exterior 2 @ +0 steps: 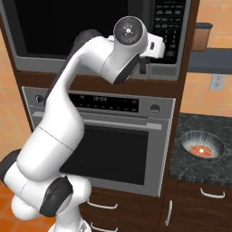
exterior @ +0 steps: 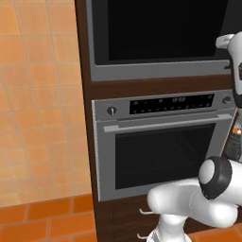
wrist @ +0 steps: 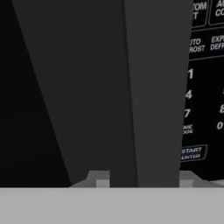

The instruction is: Open the microwave, place the bowl with waffle inside the microwave, then close the microwave door and turn it on.

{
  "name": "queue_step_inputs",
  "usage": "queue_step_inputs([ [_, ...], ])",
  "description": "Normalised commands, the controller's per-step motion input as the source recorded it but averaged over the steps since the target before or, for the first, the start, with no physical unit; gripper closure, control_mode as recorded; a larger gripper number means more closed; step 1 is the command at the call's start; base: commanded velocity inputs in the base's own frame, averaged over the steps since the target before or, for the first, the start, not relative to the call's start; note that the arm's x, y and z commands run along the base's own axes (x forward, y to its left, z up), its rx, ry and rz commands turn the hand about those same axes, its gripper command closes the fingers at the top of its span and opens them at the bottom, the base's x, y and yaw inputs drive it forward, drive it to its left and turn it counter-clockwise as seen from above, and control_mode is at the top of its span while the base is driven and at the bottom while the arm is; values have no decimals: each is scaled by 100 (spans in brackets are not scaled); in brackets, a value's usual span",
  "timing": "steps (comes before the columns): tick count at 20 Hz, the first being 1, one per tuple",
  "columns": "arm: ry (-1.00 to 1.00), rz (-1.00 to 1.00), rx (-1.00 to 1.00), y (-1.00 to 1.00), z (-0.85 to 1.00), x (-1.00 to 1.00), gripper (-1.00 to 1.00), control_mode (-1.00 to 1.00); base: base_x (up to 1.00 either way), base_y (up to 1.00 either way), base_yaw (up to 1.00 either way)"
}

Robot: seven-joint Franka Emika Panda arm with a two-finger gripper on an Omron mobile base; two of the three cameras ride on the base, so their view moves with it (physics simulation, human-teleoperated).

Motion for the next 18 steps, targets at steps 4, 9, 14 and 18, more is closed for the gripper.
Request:
queue_step_inputs([
  [4, -5, 0, 0, 89, 17, -52, 100, -100, 0, 0, 0],
  [9, -9, 2, 0, 100, 8, -100, 100, -100, 0, 0, 0],
  [14, -12, 4, -1, 100, 0, -100, 100, -100, 0, 0, 0],
  [18, -13, 1, -5, 100, 0, -100, 100, -100, 0, 0, 0],
])
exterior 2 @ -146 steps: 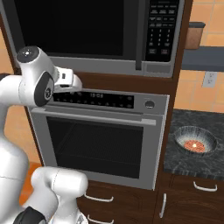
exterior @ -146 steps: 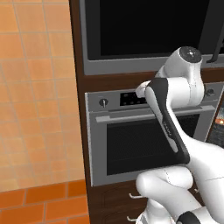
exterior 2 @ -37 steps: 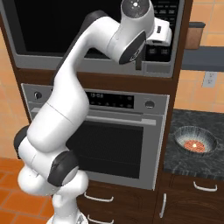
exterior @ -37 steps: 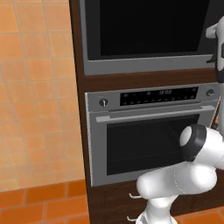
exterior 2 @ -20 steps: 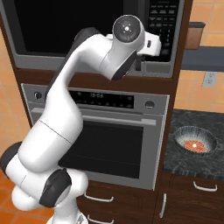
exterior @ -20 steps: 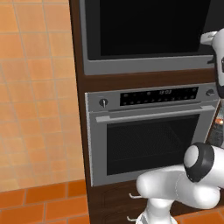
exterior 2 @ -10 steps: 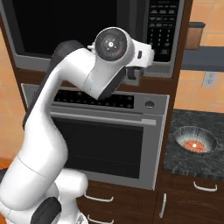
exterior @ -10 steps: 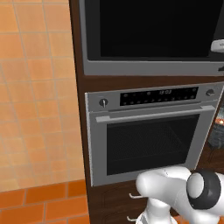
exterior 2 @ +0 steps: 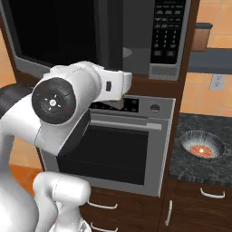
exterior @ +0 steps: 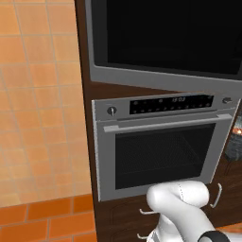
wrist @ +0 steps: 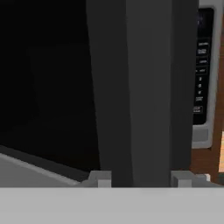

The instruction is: Open the microwave, place the bowl with waffle inside the microwave, then close the microwave door and turn it on.

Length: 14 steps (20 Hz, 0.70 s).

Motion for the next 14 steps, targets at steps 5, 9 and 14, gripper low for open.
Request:
queue_step_inputs([
  [5, -13, 0, -6, 100, 0, -100, 100, -100, 0, 0, 0],
  [9, -10, 0, -6, 100, 6, -100, 100, -100, 0, 0, 0],
  [14, -7, 2, -4, 57, 9, -96, -100, -100, 0, 0, 0],
])
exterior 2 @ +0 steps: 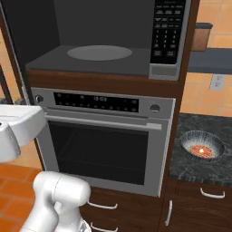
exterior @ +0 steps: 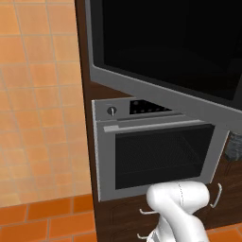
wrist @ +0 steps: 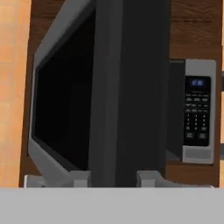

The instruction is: Open the microwave, place the bowl with waffle inside the microwave, then close the microwave door and turn it on.

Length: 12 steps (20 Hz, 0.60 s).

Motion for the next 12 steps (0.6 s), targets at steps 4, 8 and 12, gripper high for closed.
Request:
queue_step_inputs([
  [4, -17, 1, 3, -20, 8, -78, -100, -100, 0, 0, 0],
  [8, -36, -1, 16, -34, 0, -52, -100, -100, 0, 0, 0],
  [12, -8, 2, 9, -58, -1, 12, -100, -100, 0, 0, 0],
])
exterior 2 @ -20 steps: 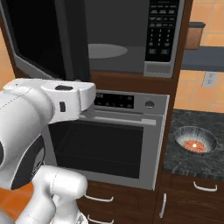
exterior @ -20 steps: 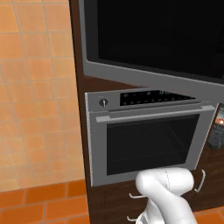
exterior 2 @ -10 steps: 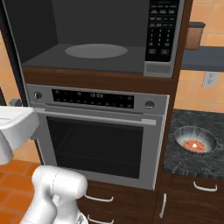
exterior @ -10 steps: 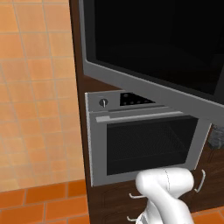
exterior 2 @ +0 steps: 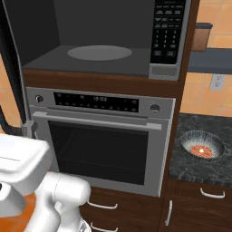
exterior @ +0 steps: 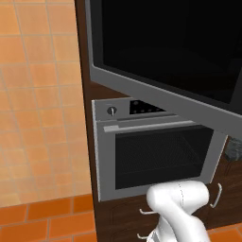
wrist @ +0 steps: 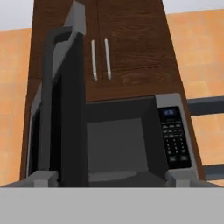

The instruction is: Open the microwave, place the bowl with waffle inside the microwave, then close the microwave door and turn it on.

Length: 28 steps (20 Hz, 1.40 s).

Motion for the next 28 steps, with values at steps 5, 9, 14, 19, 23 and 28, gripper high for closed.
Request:
queue_step_inputs([
  [5, 0, 24, 2, -58, -13, 67, -100, -100, 0, 0, 0],
  [9, 0, 36, 2, -18, -12, 56, -100, -100, 0, 0, 0],
  [14, 0, 40, 6, 0, -9, 22, -100, -100, 0, 0, 0],
  [19, 0, 34, 2, 0, 0, 15, -100, -100, 0, 0, 0],
  [23, 0, 20, 0, 21, 0, 20, -100, -100, 0, 0, 0],
  [28, 15, 22, 0, 30, 0, 63, -100, -100, 0, 0, 0],
])
